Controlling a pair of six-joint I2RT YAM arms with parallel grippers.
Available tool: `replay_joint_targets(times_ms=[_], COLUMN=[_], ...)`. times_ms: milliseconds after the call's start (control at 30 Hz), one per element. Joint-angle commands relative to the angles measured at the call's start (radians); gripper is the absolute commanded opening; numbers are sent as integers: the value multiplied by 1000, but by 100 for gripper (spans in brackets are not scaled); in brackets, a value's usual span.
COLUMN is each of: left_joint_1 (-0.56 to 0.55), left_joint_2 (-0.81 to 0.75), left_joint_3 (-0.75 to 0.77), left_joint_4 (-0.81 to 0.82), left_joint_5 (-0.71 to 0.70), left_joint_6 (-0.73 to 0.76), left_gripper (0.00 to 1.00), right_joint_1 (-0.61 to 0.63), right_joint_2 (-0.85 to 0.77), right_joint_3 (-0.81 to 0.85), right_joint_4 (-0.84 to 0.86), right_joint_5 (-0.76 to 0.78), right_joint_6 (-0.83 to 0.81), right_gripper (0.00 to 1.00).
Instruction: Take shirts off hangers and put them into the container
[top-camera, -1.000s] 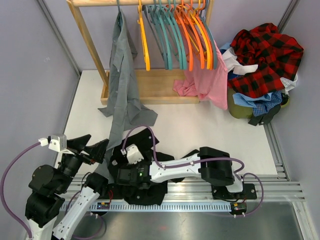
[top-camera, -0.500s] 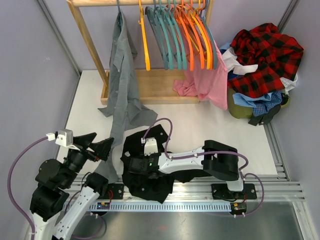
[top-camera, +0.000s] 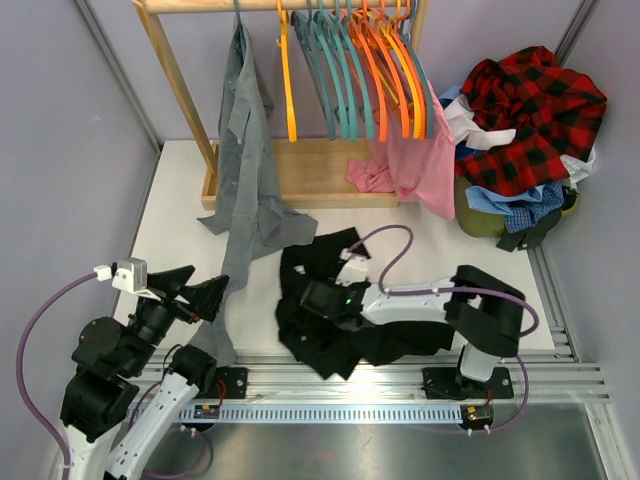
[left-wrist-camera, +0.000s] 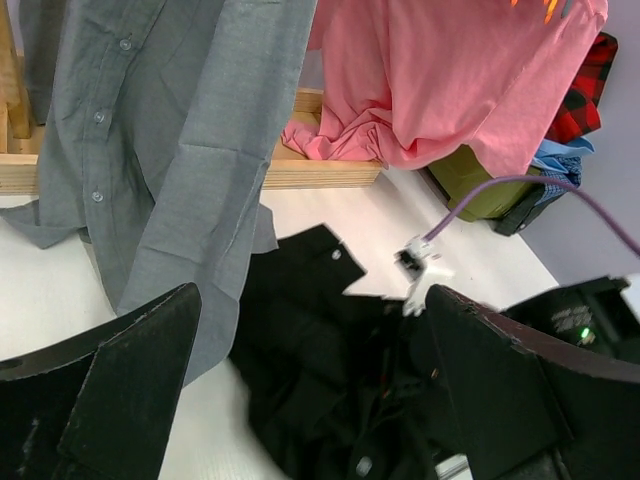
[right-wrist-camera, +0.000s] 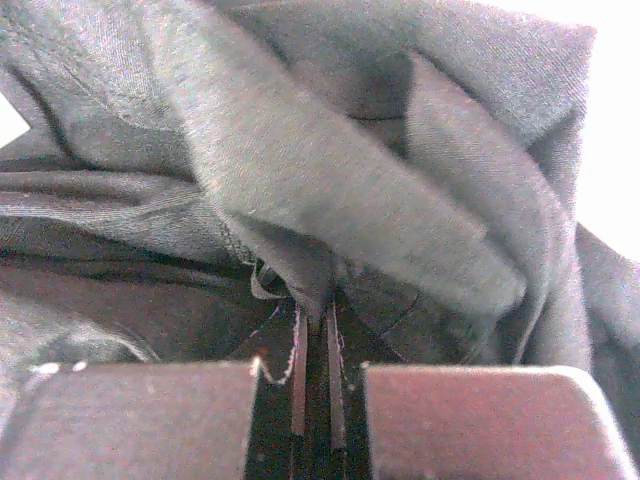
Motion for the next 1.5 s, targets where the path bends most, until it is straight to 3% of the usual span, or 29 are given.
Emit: replay_joint_targets(times_ms=[0, 267, 533, 667, 700, 767, 800, 833, 1067, 1300, 1467], left_joint_1=[0, 0, 0, 0, 0, 0, 0, 0, 0, 0, 0], left_joint_2=[-1, 5, 23, 30, 37, 42, 45, 51, 66, 66, 89], left_joint_3=[0, 6, 7, 9, 12, 15, 18, 21, 41, 87, 119], left_joint_4=[39, 51, 71, 79, 82, 88, 91, 97, 108, 62, 47], left_joint_5=[23, 23, 74, 84, 92, 100, 103, 107, 149, 114, 95], left_joint_6=[-11, -16, -22, -22, -23, -25, -25, -26, -36, -7, 9], left_gripper=[99, 99, 99, 99, 99, 99, 99, 99, 99, 99, 99], right_joint_1=[-101, -310, -619, -747, -781, -875, -905, -934, -1276, -1284, -1286], right_joint_2=[-163, -567, -839, -952, -968, -980, -965, -938, -504, -310, -126], right_joint_3=[-69, -18, 82, 123, 116, 93, 100, 121, 603, 907, 1380], right_joint_4=[-379, -701, -834, -595, -353, -111, 30, 60, 44, 396, 421], right_joint_5=[212, 495, 687, 767, 752, 666, 640, 620, 211, 55, -70], right_joint_6=[107, 211, 92, -196, -428, -642, -750, -779, -758, -924, -964], right_gripper=[0, 0, 0, 0, 0, 0, 0, 0, 0, 0, 0])
